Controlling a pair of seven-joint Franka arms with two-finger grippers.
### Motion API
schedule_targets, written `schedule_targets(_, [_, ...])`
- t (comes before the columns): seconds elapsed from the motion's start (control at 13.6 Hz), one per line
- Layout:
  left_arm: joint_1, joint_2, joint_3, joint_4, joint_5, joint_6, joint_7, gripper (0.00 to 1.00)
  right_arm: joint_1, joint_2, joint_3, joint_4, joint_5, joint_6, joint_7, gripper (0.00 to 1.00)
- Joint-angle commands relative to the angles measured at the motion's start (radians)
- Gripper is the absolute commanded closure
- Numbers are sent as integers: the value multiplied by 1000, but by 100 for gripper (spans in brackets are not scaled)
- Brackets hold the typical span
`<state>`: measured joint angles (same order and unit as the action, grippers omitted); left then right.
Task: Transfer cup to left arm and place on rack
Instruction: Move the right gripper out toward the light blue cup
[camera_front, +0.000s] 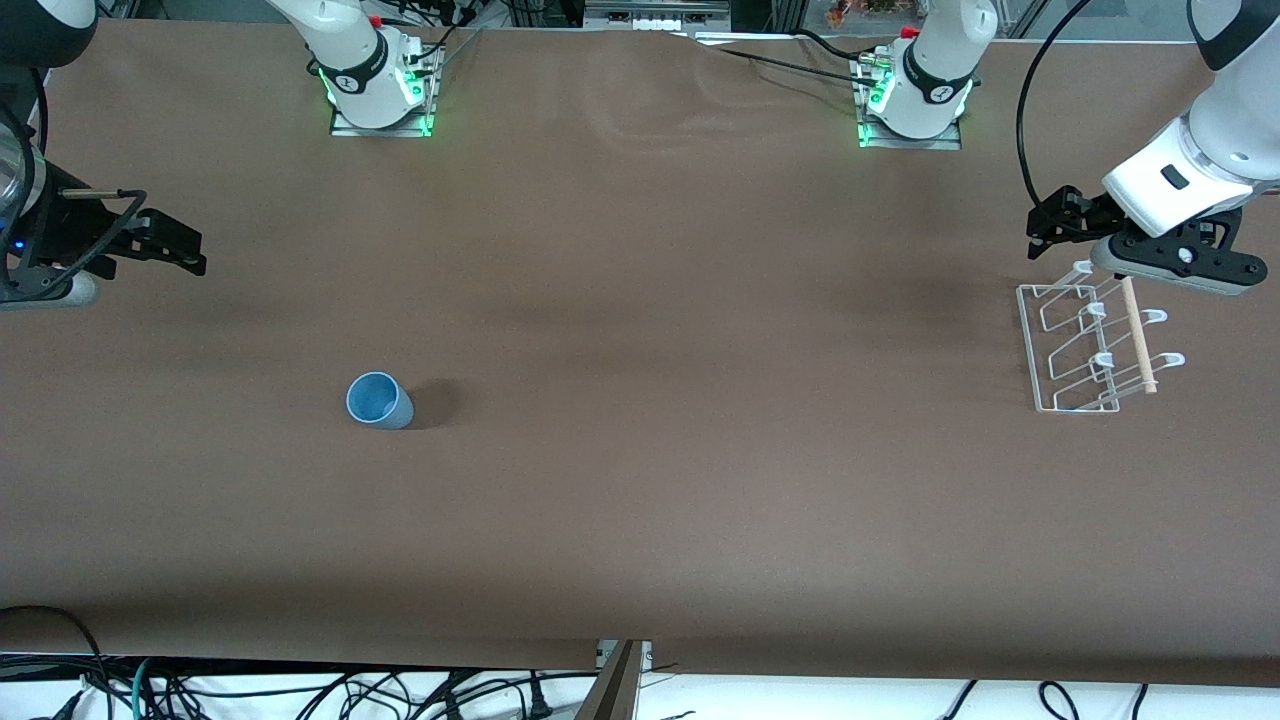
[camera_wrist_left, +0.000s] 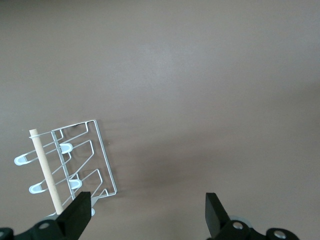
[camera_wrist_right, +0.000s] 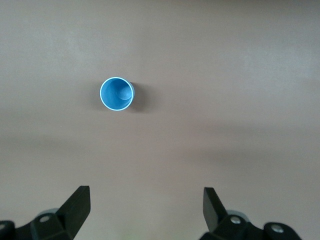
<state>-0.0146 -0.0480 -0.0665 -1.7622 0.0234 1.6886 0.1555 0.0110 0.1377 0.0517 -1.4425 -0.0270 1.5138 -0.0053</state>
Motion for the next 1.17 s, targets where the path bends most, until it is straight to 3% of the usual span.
schedule_targets(0.0, [-1, -10, -9, 16, -22, -15, -8, 0, -19, -6, 19, -4, -8, 9, -13, 0])
schedule_targets(0.51, [-1, -6, -9, 21, -23, -17, -2, 0, -19, 8, 19, -4, -10, 28, -15, 0])
schedule_targets(0.66, [-1, -4, -9, 21, -23, -17, -1, 0, -16, 25, 22, -4, -54, 46, -9, 0])
schedule_targets(1.1, [-1, -3, -10, 21, -22, -15, -5, 0, 26, 150, 20, -6, -65, 124, -15, 0])
